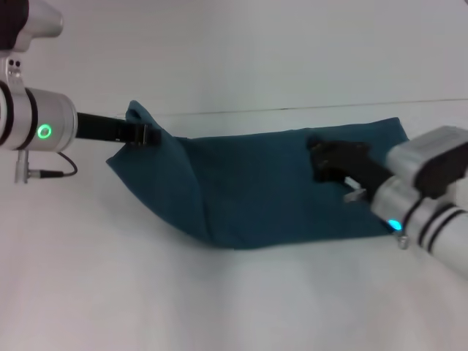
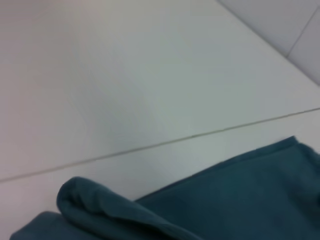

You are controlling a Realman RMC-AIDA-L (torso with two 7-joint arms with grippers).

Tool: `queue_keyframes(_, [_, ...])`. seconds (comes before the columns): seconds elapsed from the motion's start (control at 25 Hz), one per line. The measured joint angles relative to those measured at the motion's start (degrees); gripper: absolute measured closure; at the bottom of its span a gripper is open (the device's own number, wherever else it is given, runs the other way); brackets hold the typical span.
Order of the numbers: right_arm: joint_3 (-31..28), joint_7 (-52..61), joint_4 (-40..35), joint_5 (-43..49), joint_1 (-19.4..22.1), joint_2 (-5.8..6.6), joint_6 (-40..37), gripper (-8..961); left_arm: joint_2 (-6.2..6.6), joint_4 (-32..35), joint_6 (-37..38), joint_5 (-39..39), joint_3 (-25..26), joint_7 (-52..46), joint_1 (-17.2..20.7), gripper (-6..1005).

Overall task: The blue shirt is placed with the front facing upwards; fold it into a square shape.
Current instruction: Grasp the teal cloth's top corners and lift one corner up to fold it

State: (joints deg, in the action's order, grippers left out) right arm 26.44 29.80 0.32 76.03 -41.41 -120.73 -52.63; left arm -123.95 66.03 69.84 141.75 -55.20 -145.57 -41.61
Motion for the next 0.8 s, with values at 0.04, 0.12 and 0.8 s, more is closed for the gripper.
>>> queue_keyframes(0.04, [-0.3,-0.6,1.3,0.0,-1.3,-0.06,1.2,854,-0.06,2.5,1.5,0.0,-0.2,-0.8,-0.1,956])
queue_keyframes(0.12, [-0.8,-1.1,3.6,0.0,-3.9,-0.1,4.0,943,-0.12,4.2,2.3,0.0,-0.3,-1.3,-0.1,956])
queue_keyframes(0.8, [-1.6,-3.1,13.8,7.4,-18.0,-0.63,14.8,954,-0.2,14.6,6.0,-3.0,-1.2,-3.0,0.3,957])
